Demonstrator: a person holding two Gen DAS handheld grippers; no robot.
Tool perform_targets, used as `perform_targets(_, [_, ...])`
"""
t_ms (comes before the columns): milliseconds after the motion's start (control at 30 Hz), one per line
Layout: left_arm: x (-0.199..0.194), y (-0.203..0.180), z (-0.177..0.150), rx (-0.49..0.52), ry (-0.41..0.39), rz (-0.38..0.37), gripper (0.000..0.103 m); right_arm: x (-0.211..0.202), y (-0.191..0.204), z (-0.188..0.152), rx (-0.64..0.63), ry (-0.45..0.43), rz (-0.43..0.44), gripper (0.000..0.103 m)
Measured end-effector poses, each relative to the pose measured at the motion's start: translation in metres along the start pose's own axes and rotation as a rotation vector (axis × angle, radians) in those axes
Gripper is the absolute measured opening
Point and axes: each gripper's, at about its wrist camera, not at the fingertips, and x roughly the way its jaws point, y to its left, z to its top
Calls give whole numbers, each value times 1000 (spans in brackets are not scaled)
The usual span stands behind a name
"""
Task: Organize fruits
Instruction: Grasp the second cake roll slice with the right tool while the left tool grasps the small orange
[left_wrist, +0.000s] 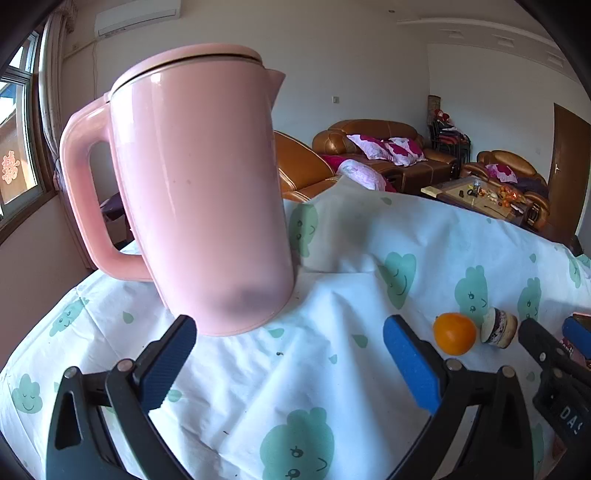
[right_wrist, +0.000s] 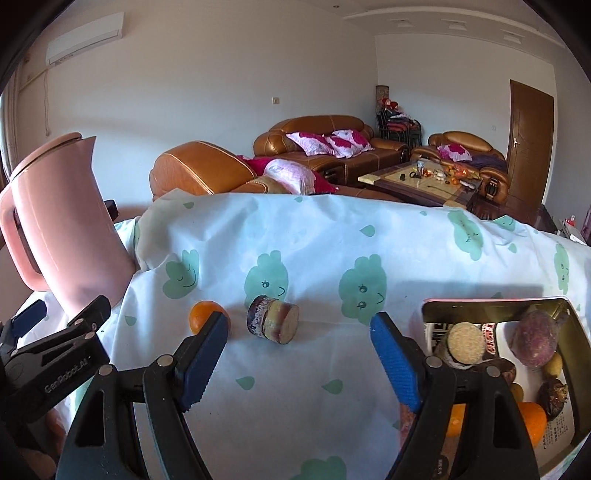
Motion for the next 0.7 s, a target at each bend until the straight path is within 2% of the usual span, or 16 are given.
perform_targets(100, [1,-1,0,-1,1,-3,103,22,3,8,18,66,8,80])
perform_targets(233, [2,3,0,8,0,-7,103,46,11,12,-23,140,-32,80])
perform_targets(300, [3,2,0,7,1,-7,103,55,13,11,-30,187,-47,70])
perform_targets(333, [3,2,0,7,2,-7,103,60,13,10,-31,214,-46,59])
perform_targets(367, [3,2,0,6,4,-7,103,65,12,9,-28,242,-30,53])
perform_targets(400, [3,2,-1,6,5,-8,103,66,11,9,-30,245,-26,52])
perform_targets(467, [2,3,0,6,2,-9,103,62,11,9,-37,243,-4,40])
perform_targets(567, [1,2,-1,9,-1,-13,103,55,12,10,-50,220,-3,40])
perform_targets(700, [2,2,-2,18,-3,-28,103,18,17,3,-80,90,6,40])
